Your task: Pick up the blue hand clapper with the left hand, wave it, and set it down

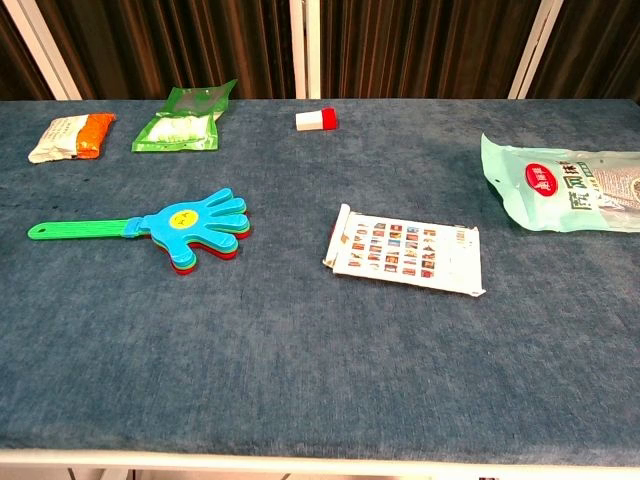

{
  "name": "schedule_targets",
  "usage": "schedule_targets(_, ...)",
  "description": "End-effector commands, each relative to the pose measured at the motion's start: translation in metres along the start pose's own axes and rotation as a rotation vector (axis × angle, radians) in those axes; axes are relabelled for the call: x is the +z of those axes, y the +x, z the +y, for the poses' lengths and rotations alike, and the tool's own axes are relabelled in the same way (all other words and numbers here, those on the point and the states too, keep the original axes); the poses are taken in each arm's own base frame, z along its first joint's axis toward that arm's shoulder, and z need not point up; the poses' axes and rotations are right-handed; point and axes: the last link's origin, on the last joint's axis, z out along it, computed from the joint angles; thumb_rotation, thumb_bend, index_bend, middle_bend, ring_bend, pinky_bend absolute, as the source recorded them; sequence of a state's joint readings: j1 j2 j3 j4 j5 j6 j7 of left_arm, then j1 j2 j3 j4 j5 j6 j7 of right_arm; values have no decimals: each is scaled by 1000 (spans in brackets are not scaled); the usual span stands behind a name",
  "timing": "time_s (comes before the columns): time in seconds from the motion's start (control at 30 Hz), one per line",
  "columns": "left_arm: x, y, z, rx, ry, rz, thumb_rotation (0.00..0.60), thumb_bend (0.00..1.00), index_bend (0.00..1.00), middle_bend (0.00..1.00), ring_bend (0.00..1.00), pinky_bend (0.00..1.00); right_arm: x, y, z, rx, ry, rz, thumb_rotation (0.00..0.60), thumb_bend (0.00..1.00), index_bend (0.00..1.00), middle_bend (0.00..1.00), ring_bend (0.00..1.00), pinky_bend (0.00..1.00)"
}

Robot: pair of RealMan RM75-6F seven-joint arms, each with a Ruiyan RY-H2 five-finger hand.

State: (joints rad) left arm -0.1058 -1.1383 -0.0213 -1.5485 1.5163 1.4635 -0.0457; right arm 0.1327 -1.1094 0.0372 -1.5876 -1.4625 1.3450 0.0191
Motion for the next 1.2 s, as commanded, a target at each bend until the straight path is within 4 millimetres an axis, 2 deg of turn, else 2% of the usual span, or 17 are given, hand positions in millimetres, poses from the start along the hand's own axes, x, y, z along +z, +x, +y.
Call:
schedule_targets(0.03,0,0,1,1,-2,-1,302,141,7,0,0,0,0,0,0,0,2,0,600,156,0,0,0,0)
schedule_targets(0.33,-2,0,4,3,-3,-16,318,140,7,0,0,0,-1,1,0,1,6,2,600,156,0,0,0,0)
schedule_targets(0.67,9,-5,12,-54,-17,-64,494,140,8,3,0,0,1,2,2,6,-3,7,600,156,0,0,0,0)
schedule_targets(0.8,20,-11,21,-82,-46,-81,594,148,7,17,0,0,2,3,0,4,1,9,600,156,0,0,0,0)
schedule_targets(0.97,42,-25,41,-157,-97,-122,600,213,11,19,0,0,2,3,-1,3,2,9,600,155,0,0,0,0)
schedule_targets(1.2,74,-49,68,-217,-133,-162,600,250,40,26,0,0,-1,6,5,4,-15,17,600,156,0,0,0,0)
